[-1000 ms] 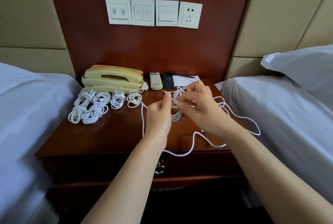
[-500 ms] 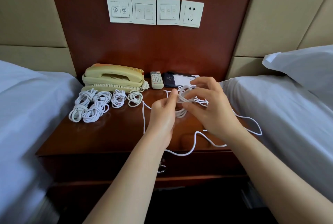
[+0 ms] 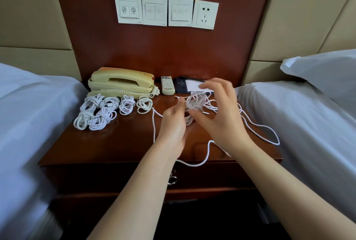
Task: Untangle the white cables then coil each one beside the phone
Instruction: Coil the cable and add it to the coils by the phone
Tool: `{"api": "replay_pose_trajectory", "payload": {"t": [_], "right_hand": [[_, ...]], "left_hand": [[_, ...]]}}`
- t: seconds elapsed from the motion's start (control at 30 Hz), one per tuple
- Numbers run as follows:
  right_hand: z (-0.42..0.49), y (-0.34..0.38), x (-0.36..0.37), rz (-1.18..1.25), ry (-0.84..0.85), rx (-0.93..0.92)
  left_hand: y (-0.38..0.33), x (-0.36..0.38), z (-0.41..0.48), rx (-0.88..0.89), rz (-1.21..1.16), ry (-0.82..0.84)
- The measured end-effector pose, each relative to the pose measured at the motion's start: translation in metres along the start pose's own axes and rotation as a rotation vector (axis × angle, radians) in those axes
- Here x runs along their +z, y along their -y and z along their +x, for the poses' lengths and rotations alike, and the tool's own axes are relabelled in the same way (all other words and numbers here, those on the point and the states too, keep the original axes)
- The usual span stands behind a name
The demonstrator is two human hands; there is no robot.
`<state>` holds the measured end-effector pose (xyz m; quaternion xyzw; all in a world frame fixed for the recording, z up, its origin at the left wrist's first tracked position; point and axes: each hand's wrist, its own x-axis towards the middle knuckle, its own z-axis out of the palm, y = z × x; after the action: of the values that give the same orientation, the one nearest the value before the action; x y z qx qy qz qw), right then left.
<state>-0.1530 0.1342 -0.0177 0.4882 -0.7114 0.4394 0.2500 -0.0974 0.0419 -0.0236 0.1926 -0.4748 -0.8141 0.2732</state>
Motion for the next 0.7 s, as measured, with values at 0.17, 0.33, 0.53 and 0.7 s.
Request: {"api": "replay_pose_trajectory", "payload": {"t": [0.17, 0.33, 0.53, 0.7], "right_hand": [[-0.005, 0.005, 0.009, -0.062, -0.117, -0.033], [-0.006, 0.007, 0.016, -0.06, -0.122, -0.056], [0.0, 0.006, 0.022, -0.068, -0.083, -0.045], [0.001, 0.003, 0.026, -0.11, -0.032, -0.024]], "left_hand": [[0.001, 0.003, -0.003, -0.106, -0.166, -0.046], [0.0, 0.004, -0.007, -0.114, -0.236, -0.053], [0.001, 0.004, -0.007, -0.141, -0.272, -0.08], [0.0, 0.001, -0.008, -0.113, -0.228, -0.089]]}}
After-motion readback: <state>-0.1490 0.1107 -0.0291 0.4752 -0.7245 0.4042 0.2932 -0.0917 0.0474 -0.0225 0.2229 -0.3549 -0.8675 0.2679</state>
